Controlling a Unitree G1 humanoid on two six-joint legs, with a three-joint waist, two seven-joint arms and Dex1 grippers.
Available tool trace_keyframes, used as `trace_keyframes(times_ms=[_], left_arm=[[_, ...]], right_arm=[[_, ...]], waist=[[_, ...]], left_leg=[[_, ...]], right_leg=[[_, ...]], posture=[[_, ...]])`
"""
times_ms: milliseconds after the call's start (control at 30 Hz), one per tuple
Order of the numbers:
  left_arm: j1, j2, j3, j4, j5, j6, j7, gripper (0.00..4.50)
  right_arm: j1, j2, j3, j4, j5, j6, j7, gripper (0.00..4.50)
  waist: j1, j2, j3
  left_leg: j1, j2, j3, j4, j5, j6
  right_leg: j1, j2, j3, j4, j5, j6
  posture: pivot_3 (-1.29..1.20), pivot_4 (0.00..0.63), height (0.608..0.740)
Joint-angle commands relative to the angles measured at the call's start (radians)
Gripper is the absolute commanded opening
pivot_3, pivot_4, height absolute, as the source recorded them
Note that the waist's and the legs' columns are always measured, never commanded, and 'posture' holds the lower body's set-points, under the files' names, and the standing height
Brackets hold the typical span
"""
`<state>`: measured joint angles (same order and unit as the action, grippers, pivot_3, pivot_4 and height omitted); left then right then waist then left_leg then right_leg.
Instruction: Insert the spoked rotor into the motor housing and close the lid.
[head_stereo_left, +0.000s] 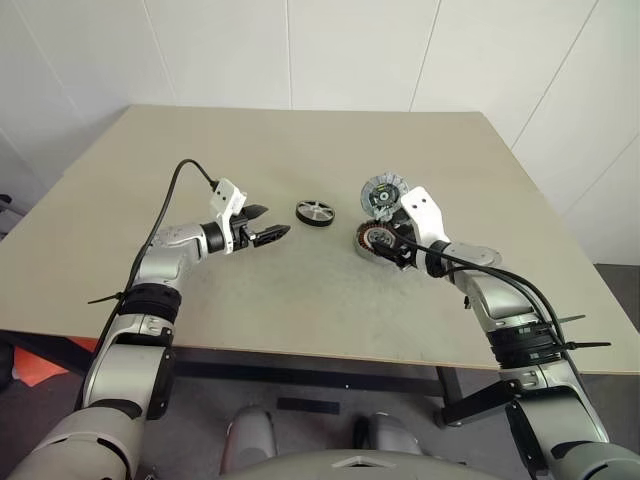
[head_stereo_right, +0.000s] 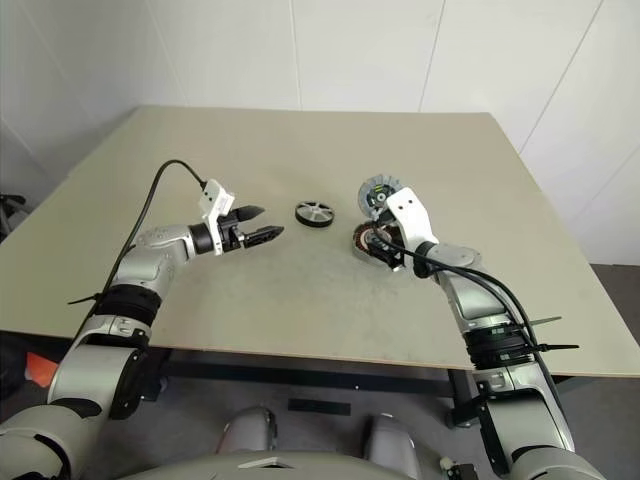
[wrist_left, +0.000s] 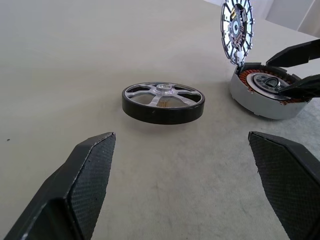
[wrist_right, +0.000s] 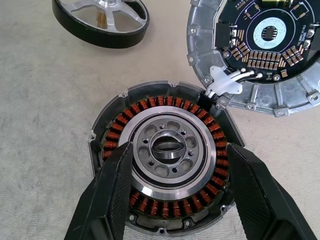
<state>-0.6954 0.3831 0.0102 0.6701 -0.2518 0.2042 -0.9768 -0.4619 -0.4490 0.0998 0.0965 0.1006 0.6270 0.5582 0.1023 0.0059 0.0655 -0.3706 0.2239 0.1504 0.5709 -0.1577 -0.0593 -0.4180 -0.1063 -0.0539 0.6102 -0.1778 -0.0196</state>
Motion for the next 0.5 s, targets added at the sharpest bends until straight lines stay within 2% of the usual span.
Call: trace_keyframes(times_ms=[33,67,167,433,500], left_arm=[[-0.021,0.009,0.018,-0.012,-0.003,-0.016,0.001,4.50],[-0.021,0.009,0.018,-0.012,-0.003,-0.016,0.001,4.50],[-0.021,0.009,0.018,-0.012,-0.003,-0.016,0.000,4.50],[-0.022,0.009,0.018,-0.012,-0.003,-0.016,0.000,4.50],[-0.022,0.008,0.017,-0.014,-0.003,-0.014,0.001,4.50]], right_arm=[[-0.041,-0.011,-0.042,-0.041,0.009,-0.009,-0.011,3.32],[-0.045,-0.008,-0.050,-0.037,0.012,-0.009,-0.015,3.32],[-0.051,-0.001,-0.067,-0.026,0.023,-0.009,-0.023,2.69],[-0.033,0.004,-0.037,-0.032,0.015,-0.010,-0.001,0.04],[-0.029,0.005,-0.034,-0.035,0.018,-0.006,0.002,0.04]], waist=[[0.000,0.000,0.000],[0.000,0.000,0.000],[0.000,0.000,0.000],[0.000,0.000,0.000],[0.000,0.000,0.000]], left_leg=[[0.000,0.000,0.000,0.000,0.000,0.000],[0.000,0.000,0.000,0.000,0.000,0.000],[0.000,0.000,0.000,0.000,0.000,0.000],[0.000,0.000,0.000,0.000,0.000,0.000],[0.000,0.000,0.000,0.000,0.000,0.000]], right_leg=[[0.000,0.000,0.000,0.000,0.000,0.000],[0.000,0.000,0.000,0.000,0.000,0.000],[0.000,0.000,0.000,0.000,0.000,0.000],[0.000,0.000,0.000,0.000,0.000,0.000],[0.000,0.000,0.000,0.000,0.000,0.000]], posture=[[0.00,0.000,0.740],[0.00,0.000,0.740],[0.00,0.000,0.740],[0.00,0.000,0.740],[0.00,0.000,0.740]])
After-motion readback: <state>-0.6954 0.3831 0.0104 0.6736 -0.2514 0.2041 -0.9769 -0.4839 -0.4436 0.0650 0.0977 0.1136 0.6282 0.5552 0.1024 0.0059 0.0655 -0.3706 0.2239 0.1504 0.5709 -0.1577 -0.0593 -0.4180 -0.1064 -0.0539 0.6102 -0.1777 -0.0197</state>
